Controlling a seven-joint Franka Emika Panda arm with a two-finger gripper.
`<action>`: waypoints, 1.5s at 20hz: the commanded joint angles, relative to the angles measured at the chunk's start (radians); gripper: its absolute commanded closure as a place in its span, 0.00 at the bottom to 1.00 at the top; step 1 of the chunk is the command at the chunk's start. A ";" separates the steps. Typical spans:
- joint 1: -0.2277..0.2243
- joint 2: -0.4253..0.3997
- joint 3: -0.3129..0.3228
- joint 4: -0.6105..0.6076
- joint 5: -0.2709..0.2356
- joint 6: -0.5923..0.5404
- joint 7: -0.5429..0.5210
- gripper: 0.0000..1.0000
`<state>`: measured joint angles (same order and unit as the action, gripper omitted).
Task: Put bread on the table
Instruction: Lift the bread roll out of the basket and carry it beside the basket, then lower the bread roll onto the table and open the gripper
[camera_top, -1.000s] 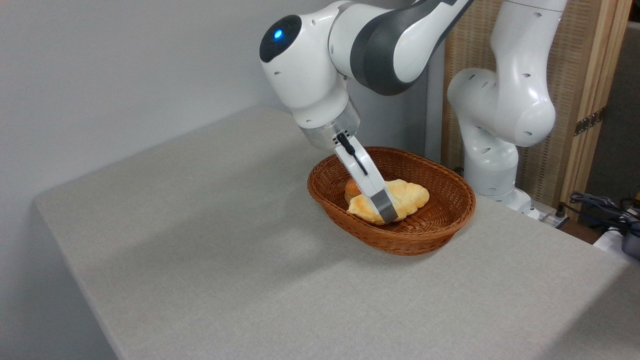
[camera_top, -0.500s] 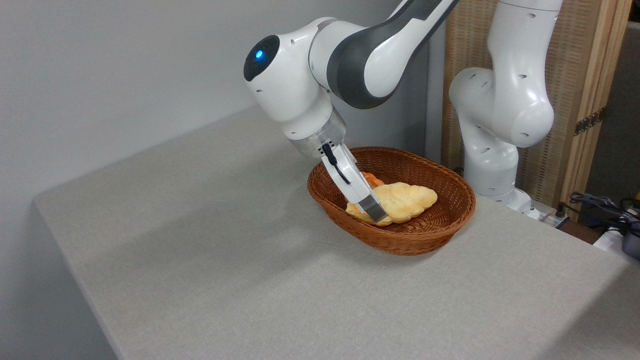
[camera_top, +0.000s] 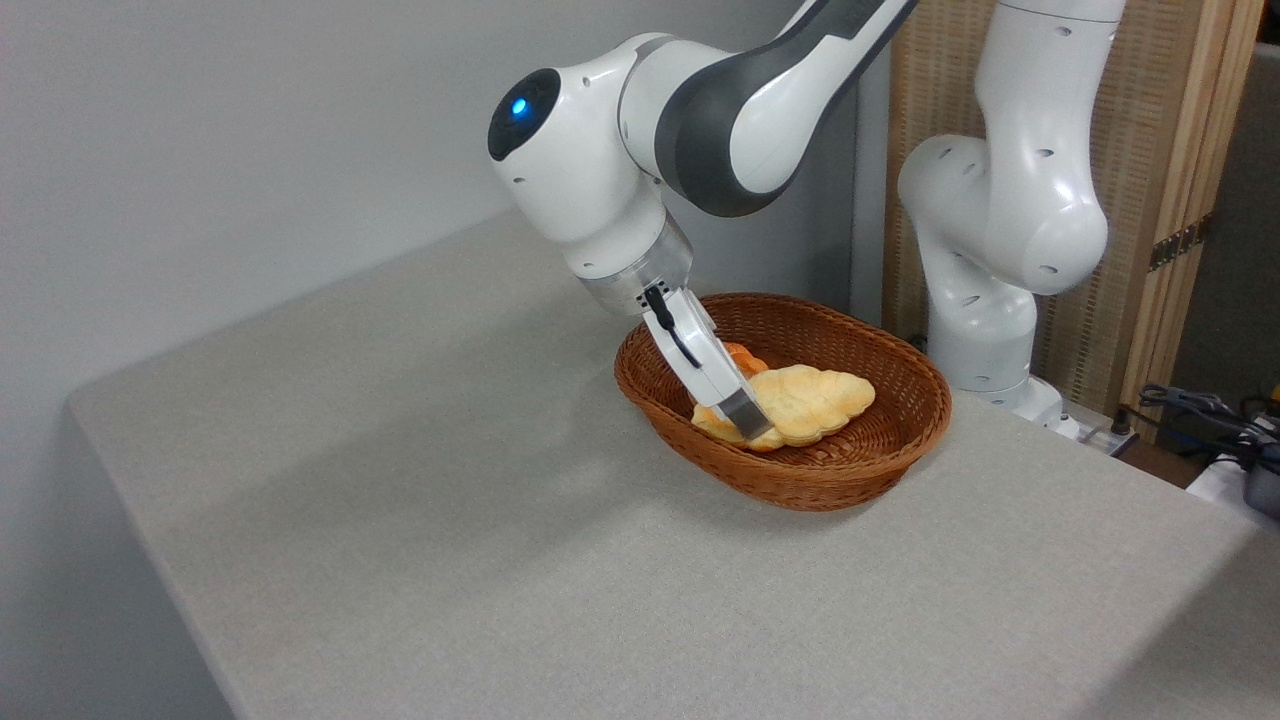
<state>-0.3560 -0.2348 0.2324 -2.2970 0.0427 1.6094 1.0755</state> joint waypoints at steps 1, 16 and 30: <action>-0.006 -0.009 0.015 0.008 0.005 0.000 0.021 0.89; -0.003 -0.034 0.018 0.224 -0.121 -0.149 0.023 0.85; -0.009 0.202 0.001 0.452 -0.191 0.181 -0.399 0.84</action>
<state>-0.3592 -0.0866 0.2279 -1.8919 -0.0940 1.7592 0.7524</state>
